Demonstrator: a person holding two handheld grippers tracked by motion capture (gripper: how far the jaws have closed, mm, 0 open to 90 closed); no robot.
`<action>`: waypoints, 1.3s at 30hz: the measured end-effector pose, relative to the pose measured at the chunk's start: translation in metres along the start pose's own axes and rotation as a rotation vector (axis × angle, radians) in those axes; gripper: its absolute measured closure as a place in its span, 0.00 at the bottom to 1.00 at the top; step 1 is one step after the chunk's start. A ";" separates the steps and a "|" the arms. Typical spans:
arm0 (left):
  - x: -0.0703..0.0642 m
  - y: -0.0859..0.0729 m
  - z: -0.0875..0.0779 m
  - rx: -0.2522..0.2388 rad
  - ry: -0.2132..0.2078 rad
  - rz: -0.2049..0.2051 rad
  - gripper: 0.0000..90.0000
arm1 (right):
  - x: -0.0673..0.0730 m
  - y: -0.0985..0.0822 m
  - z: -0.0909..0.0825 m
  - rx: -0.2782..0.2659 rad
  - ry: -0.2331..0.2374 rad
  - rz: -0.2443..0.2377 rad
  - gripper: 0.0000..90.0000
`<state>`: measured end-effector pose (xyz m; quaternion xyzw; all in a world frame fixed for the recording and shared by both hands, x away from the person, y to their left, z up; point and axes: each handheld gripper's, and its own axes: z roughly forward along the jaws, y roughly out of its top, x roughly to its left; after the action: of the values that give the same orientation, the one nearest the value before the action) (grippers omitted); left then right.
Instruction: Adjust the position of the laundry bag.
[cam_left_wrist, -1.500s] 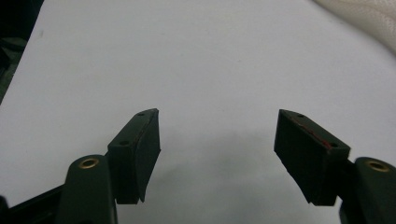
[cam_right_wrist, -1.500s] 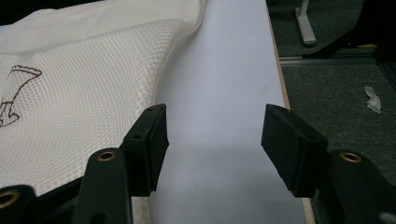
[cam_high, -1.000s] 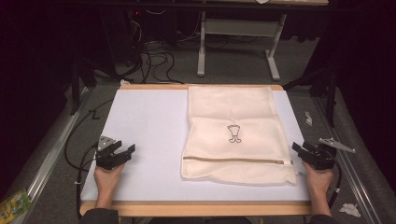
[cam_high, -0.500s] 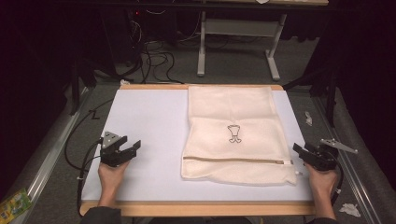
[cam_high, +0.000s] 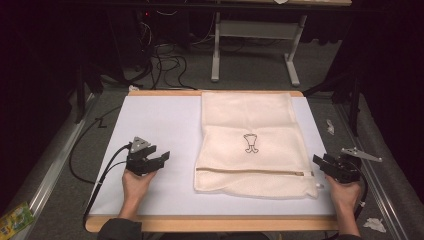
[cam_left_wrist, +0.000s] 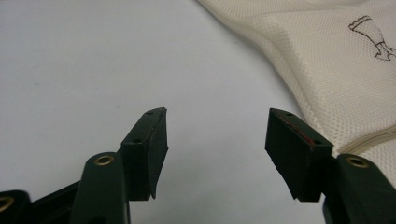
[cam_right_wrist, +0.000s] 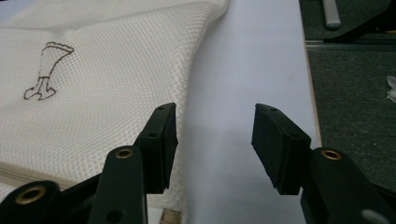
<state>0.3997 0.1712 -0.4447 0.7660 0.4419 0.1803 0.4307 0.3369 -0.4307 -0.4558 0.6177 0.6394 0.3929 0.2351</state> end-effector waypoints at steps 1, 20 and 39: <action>-0.006 0.003 0.003 -0.001 -0.021 0.001 0.44 | 0.003 0.001 0.001 0.006 0.012 -0.008 0.58; -0.060 0.018 0.047 0.076 -0.104 0.034 0.43 | 0.024 0.011 0.015 0.070 0.028 -0.060 0.59; -0.079 0.021 0.081 0.148 -0.116 0.040 0.43 | 0.029 0.014 0.028 0.115 0.012 -0.062 0.62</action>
<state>0.4207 0.0600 -0.4646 0.8136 0.4129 0.1108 0.3940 0.3635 -0.3976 -0.4553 0.6077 0.6811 0.3517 0.2075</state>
